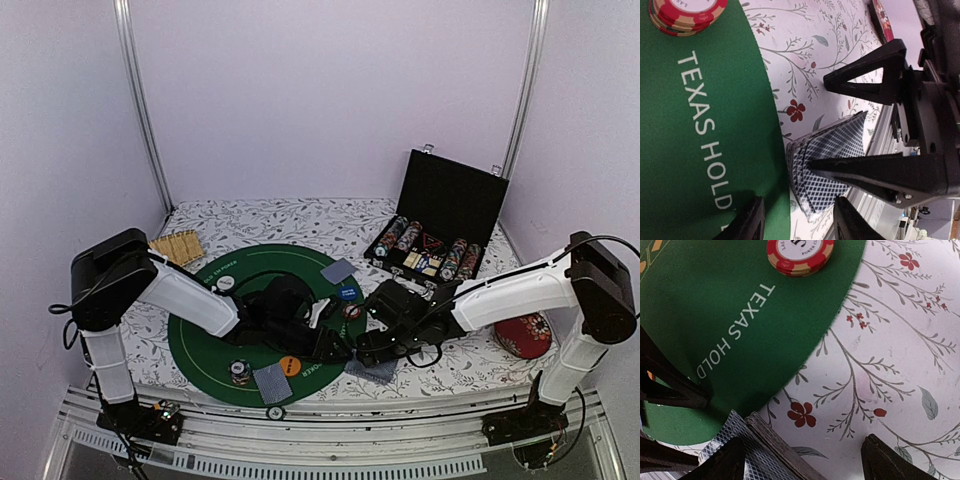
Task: Distribute texas hold em gaming equipment
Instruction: Hold the face-down deck piles at the center of the board.
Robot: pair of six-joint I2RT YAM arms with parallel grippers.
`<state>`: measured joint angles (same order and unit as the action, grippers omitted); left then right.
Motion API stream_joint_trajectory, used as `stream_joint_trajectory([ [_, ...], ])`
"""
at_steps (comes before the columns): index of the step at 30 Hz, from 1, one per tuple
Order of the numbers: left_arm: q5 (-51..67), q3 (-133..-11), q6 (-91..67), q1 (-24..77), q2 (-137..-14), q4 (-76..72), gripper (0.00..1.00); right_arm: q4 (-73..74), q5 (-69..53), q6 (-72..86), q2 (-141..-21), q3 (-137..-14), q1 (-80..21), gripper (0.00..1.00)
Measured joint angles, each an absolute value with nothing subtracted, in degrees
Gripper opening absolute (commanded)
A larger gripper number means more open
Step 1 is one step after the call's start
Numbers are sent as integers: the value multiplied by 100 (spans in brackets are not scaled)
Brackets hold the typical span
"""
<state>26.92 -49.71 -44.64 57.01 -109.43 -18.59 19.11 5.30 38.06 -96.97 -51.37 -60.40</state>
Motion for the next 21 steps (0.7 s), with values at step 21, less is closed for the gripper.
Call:
stream_joint_trajectory([
  [21, 2757, -4989, -4423, 5699, -10965, -1911, 55, 2003, -222, 513, -7435, -4724, -6025, 99],
])
